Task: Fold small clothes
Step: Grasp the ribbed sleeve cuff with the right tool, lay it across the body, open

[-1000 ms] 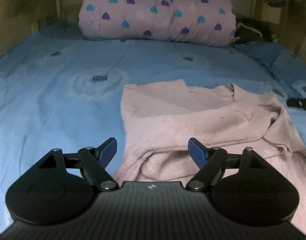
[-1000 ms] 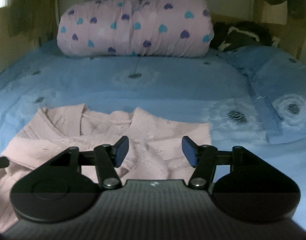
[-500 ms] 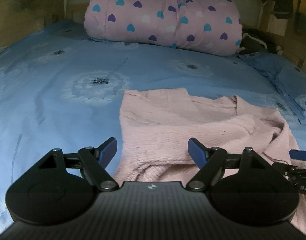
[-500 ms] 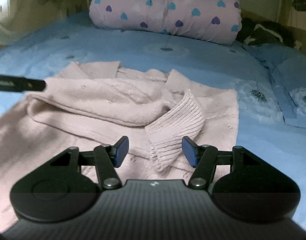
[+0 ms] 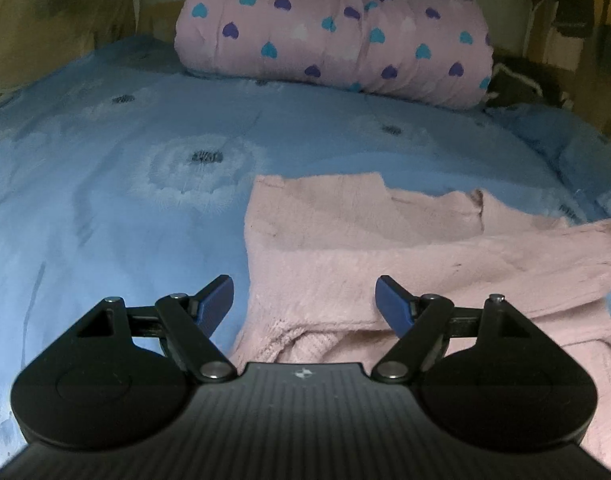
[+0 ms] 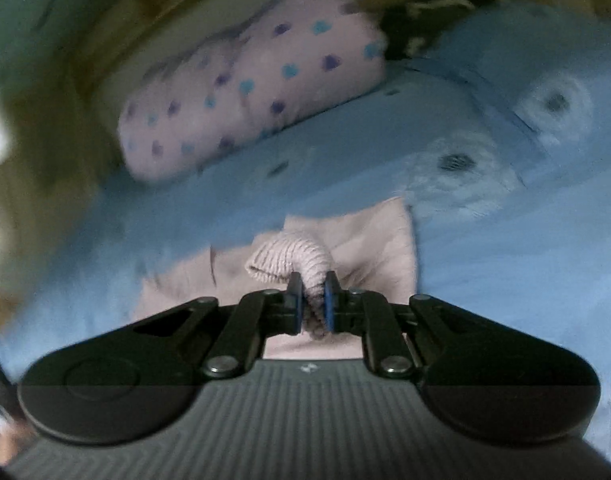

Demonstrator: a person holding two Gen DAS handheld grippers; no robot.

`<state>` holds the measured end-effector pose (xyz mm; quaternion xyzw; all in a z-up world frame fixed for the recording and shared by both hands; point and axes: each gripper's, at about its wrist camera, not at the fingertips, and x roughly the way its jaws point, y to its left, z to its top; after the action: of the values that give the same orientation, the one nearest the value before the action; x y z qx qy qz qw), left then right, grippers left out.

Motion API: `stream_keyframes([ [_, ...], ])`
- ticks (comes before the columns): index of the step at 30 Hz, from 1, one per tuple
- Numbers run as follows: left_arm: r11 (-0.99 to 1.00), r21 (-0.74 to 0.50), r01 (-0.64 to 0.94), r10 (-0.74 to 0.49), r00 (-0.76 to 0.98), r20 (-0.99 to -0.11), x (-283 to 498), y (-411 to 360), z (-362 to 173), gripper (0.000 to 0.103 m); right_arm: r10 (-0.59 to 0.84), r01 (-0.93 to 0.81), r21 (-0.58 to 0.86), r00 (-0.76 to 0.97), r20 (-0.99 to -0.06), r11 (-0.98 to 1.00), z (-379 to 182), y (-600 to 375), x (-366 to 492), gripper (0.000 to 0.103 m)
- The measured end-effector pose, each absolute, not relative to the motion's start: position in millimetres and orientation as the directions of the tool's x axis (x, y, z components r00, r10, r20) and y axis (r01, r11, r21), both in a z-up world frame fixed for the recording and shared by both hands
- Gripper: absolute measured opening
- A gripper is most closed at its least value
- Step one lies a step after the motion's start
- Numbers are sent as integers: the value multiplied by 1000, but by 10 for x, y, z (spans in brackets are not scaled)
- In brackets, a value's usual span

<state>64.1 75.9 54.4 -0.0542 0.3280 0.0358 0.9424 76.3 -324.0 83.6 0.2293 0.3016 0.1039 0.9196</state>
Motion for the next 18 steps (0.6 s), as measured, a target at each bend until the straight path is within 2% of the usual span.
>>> stream_keyframes([
  [2,991,-76,-109,37,776,-629,659,759,523,82,307,28,539,797,-520,842,788,-3463,782,13],
  [7,990,-88,-113,32,771,-636,669,772,513,82,236,201,576,769,-594,792,459,-3765,807,13],
  [11,991,-72,-110,37,757,-652,704,733,482,82,164,281,508,728,-666,814,218,-3799,825,13],
  [18,993,-61,-98,34,758,-652,713,688,482,83,185,204,503,763,-619,840,384,-3753,807,13],
])
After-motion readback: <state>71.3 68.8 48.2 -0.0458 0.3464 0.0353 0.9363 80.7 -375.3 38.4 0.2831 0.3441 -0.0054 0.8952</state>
